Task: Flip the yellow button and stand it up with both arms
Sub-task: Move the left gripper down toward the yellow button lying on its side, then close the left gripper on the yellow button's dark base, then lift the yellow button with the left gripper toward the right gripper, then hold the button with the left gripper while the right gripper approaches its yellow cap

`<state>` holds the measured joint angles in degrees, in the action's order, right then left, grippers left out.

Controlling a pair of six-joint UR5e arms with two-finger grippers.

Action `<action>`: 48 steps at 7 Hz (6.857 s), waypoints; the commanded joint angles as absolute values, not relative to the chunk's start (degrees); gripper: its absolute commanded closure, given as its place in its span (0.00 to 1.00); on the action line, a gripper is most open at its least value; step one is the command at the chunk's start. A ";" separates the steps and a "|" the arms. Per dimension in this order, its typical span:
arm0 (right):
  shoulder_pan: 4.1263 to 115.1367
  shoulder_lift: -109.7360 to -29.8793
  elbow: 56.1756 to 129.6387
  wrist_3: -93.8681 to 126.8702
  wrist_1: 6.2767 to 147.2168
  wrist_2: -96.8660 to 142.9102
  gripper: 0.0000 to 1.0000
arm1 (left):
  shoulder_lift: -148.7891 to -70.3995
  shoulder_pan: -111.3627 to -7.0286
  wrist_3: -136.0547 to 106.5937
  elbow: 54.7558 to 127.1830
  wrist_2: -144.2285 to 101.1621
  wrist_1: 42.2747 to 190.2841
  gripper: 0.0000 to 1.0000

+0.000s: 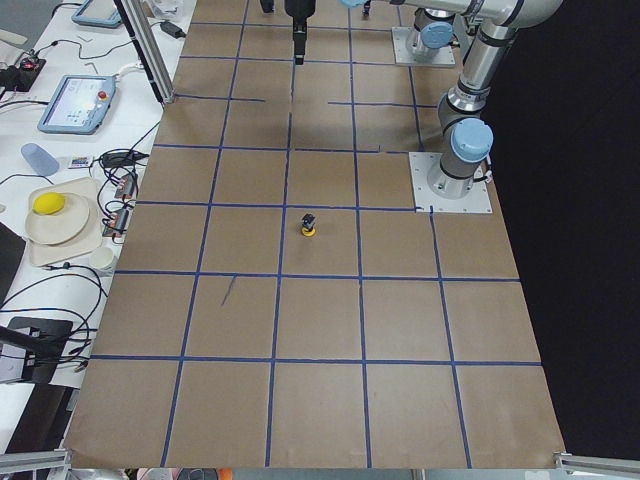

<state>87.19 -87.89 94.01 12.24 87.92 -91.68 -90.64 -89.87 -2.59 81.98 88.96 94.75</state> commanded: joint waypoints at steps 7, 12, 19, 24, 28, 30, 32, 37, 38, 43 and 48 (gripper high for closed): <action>87.19 -87.89 94.04 13.44 87.80 -91.93 0.00 | -91.67 -68.95 21.22 95.93 89.65 86.62 0.00; 87.28 -87.89 94.13 13.45 87.80 -91.93 0.00 | -97.28 -57.15 48.64 114.07 91.14 57.84 0.00; 87.28 -87.89 94.13 13.36 87.71 -92.11 0.00 | -104.24 -53.79 65.13 117.23 90.88 50.19 0.08; 87.19 -87.80 94.57 13.54 90.00 -91.94 0.00 | -102.59 -54.66 64.00 116.99 91.50 48.34 0.76; 87.54 -85.78 92.91 13.27 96.58 -90.53 0.00 | -95.90 -59.92 49.79 107.50 66.28 82.95 0.76; 88.59 -89.71 92.19 12.92 94.67 -90.00 0.00 | -92.83 -67.01 37.84 107.14 50.17 90.85 0.79; 88.95 -91.49 92.02 13.35 88.53 -85.10 0.00 | -88.88 -80.88 15.67 107.14 33.31 85.83 0.82; 83.61 -90.79 90.97 24.06 80.35 -58.00 0.00 | -87.81 -88.77 -10.02 109.86 11.45 65.30 0.84; 81.23 -91.05 90.88 26.87 77.29 -52.18 0.00 | -87.63 -88.68 -10.19 109.95 7.51 65.39 0.85; 81.03 -93.34 91.75 44.89 74.18 -30.89 0.00 | -87.98 -88.68 -10.63 110.13 7.21 65.65 0.86; 81.56 -93.69 95.45 53.50 74.18 -28.48 0.00 | -87.72 -88.68 -10.81 110.13 7.12 65.65 0.86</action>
